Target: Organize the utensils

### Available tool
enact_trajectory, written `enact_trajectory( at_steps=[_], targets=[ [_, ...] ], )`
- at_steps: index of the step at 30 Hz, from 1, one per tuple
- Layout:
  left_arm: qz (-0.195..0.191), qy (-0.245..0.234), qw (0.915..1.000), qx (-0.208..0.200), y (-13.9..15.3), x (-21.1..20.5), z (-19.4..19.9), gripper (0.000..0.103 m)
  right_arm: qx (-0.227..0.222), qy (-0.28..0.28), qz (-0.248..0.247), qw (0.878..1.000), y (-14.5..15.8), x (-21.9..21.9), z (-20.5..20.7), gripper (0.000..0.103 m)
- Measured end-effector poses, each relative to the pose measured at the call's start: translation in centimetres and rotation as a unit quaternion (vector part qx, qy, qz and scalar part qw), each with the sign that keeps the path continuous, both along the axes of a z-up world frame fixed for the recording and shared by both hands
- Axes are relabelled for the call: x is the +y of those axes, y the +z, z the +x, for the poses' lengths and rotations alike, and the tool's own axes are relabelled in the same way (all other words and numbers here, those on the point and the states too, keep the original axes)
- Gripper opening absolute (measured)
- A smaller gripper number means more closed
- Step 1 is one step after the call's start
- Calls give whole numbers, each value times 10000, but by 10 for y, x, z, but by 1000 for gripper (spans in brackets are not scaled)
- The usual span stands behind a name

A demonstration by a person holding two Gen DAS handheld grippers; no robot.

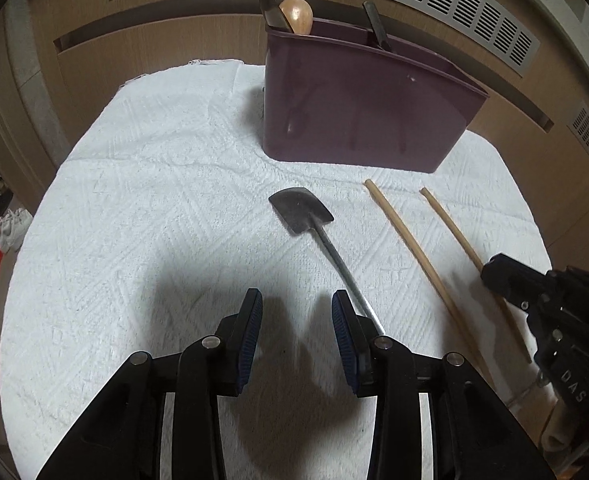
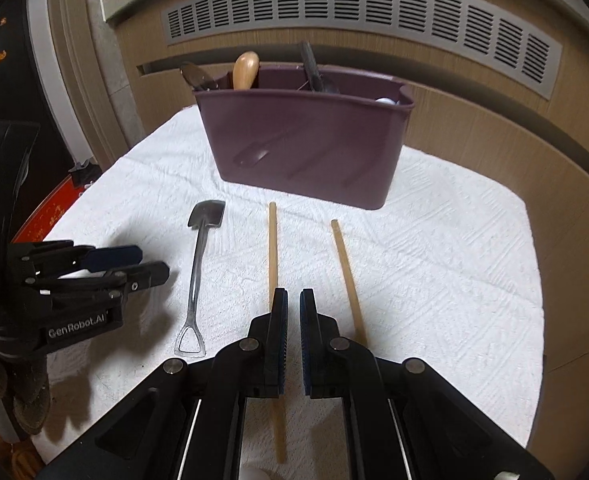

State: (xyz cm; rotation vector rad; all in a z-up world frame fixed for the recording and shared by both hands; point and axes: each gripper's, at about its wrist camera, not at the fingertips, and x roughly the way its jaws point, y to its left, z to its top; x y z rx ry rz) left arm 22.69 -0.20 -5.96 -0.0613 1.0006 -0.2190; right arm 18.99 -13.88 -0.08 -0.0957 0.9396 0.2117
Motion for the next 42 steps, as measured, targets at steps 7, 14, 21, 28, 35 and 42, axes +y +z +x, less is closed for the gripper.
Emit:
enact_trajectory(
  at_steps=[7, 14, 21, 28, 35, 42],
  targets=[
    [-100, 267, 9995, 114, 0, -6, 35, 46, -50, -61, 78, 9999, -4, -8, 3, 6],
    [310, 444, 9982, 249, -6, -30, 71, 56, 16, -37, 93, 9999, -8, -14, 3, 7],
    [644, 241, 9976, 27, -8, -39, 70, 41, -51, -54, 27, 10000, -6, -16, 2, 14],
    [334, 21, 9991, -247, 0, -14, 38, 33, 17, -59, 13, 10000, -8, -16, 5, 18],
    [-146, -129, 9977, -648, 23, 32, -10, 33, 423, 388, -85, 9983, -15, 4, 27, 27],
    [-456, -130, 9953, -846, 41, 49, -24, 33, 784, 354, -229, 9960, -33, 40, 79, 27]
  ],
)
